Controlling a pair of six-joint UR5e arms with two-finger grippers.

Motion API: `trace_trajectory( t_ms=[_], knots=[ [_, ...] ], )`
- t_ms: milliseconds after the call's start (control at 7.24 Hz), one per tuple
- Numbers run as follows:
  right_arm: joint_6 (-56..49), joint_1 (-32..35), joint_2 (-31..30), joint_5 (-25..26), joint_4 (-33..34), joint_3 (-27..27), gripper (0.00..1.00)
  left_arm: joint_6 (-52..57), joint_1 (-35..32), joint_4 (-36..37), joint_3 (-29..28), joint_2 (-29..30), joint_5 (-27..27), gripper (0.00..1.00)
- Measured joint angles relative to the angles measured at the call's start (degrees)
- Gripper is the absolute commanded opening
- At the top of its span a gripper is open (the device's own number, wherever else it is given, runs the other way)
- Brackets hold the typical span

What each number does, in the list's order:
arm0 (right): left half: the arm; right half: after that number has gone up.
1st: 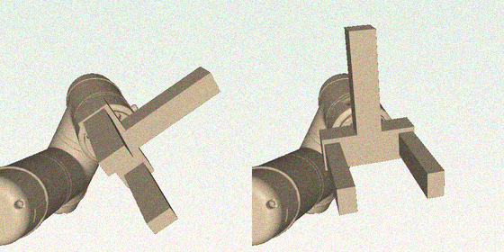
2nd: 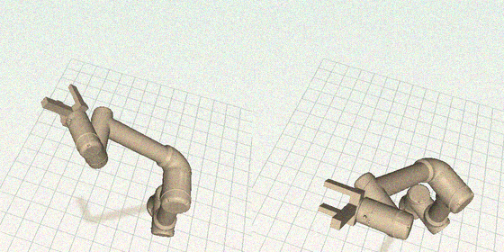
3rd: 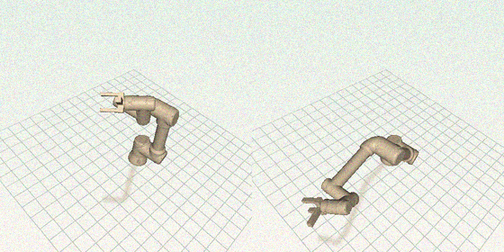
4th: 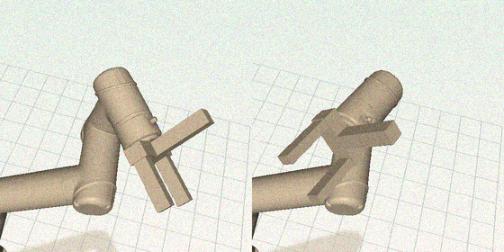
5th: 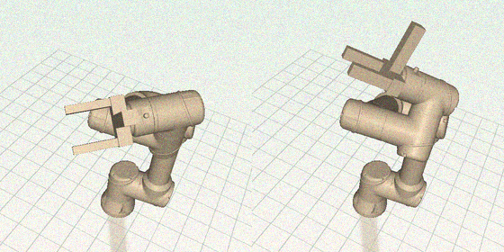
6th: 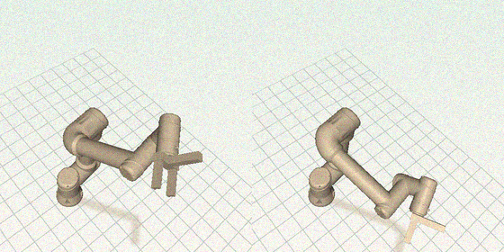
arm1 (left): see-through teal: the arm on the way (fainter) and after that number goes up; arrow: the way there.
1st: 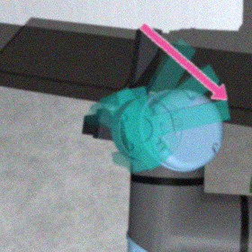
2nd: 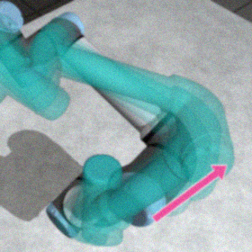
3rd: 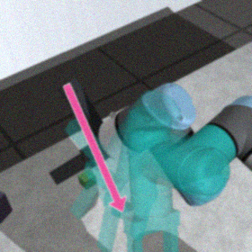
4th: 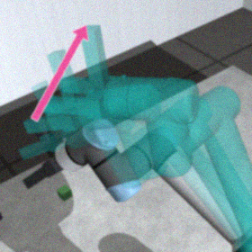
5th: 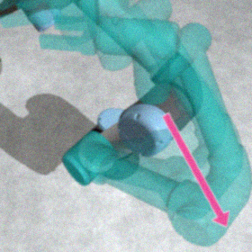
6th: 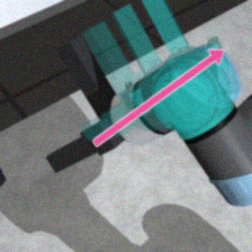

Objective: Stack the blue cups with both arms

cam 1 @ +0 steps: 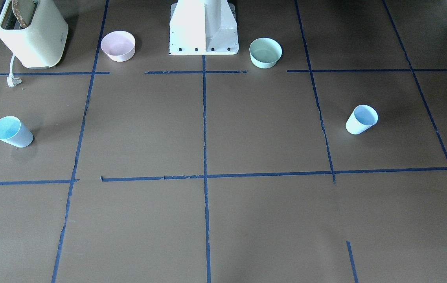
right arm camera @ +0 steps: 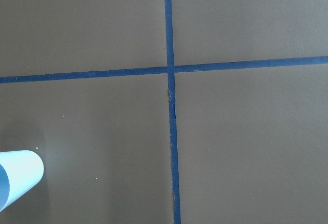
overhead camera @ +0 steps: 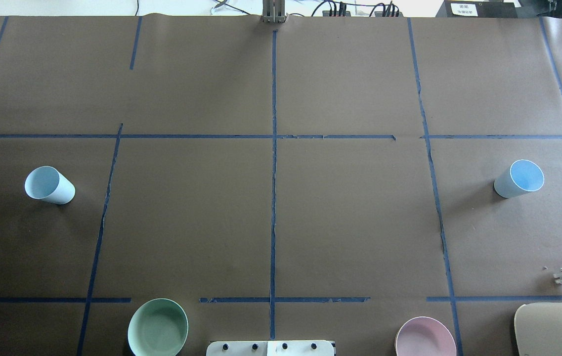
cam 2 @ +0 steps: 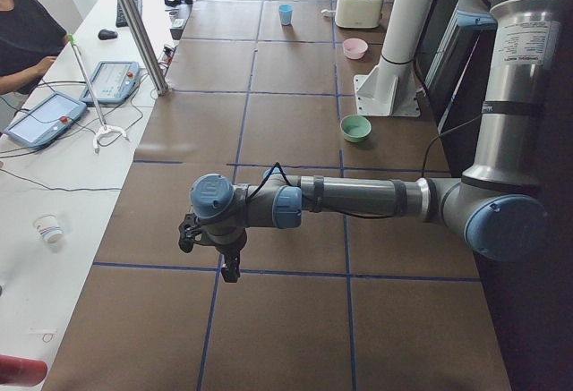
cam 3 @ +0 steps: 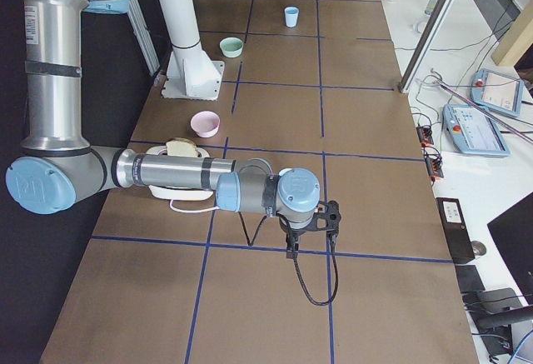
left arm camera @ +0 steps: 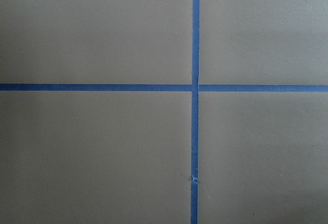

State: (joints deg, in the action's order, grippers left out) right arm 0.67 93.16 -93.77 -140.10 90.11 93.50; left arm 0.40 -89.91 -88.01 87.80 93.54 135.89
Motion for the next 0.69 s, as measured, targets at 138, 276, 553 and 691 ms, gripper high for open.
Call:
trace_trajectory(
  t_ms=[138,276,553,691],
  knots=[
    [0.2,0.0,0.0,0.0,0.0,0.1,1.0,0.0,0.0,-0.1,0.0,0.0,0.0,1.0],
    [0.4,0.0,0.1,0.2,0.0,0.2,1.0,0.0,0.0,-0.1,0.0,-0.1,0.0,1.0],
    [0.5,-0.1,0.1,0.1,0.0,0.2,1.0,0.0,0.0,-0.2,0.0,-0.2,0.0,1.0],
    [0.6,-0.1,0.2,0.0,0.0,0.2,1.0,0.0,0.0,-0.2,0.0,-0.2,0.0,1.0]
  ],
)
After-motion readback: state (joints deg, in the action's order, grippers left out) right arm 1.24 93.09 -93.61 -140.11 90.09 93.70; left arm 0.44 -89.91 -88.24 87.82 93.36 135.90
